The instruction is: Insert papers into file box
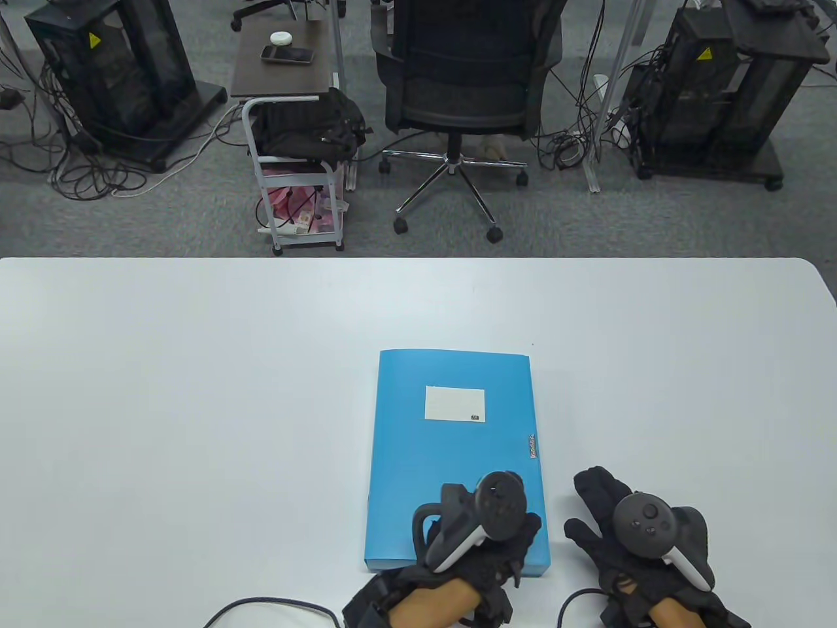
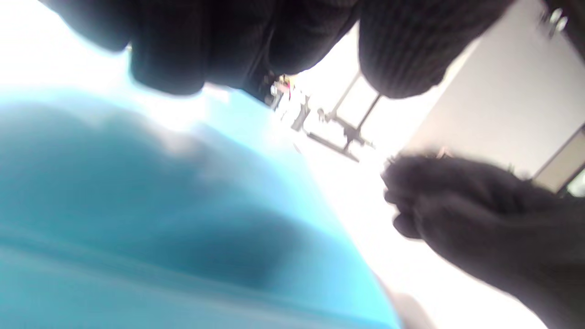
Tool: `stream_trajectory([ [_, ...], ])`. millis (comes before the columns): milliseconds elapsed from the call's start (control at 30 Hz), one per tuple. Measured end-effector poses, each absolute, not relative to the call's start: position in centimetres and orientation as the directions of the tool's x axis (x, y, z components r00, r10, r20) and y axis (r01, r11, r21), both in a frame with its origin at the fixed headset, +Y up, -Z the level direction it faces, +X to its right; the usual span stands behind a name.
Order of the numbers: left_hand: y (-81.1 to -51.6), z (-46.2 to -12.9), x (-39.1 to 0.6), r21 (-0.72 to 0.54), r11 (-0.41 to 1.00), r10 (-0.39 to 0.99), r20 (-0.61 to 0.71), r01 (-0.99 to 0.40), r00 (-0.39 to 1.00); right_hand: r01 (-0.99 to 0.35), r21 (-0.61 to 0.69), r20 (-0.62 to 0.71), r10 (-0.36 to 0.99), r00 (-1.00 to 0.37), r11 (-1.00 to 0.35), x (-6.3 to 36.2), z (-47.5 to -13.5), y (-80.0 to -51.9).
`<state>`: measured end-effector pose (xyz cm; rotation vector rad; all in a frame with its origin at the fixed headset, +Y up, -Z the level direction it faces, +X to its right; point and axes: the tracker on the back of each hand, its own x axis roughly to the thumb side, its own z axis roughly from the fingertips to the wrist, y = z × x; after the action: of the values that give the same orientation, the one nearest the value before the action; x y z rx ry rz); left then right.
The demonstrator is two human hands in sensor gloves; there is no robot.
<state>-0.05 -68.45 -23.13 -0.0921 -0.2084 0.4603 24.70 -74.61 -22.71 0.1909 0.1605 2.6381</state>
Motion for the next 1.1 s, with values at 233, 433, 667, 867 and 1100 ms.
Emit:
stream_trajectory([
  [233,-68.4,-25.1,-12.0,-0.027,0.902,0.431,0.015,-0.431,0.902,-0.366,0.128,0.067,0.376,-0.924,-0.922,24.9,-23.5,-75.0],
  [433,-72.1,-25.6,-21.4,0.042,0.934,0.357,-0.092,-0.354,0.930,-0.266,0.066,-0.012,0.266,-0.964,-0.962,25.8,-24.5,-74.9],
  [667,-75.1,-26.6,-24.9,-0.113,0.914,0.356,-0.238,-0.390,0.904,-0.242,0.077,-0.053,0.238,-0.970,-0.967,26.2,-25.0,-75.4],
  [867,-76.9,-27.2,-24.8,-0.137,0.944,0.247,-0.307,-0.299,0.919,-0.258,0.105,-0.106,0.247,-0.963,-0.961,28.1,-24.9,-76.2],
  [1100,-75.8,-26.2,-24.8,-0.111,0.911,0.345,-0.319,-0.396,0.883,-0.287,0.108,-0.132,0.272,-0.953,-0.952,29.1,-24.8,-76.5],
])
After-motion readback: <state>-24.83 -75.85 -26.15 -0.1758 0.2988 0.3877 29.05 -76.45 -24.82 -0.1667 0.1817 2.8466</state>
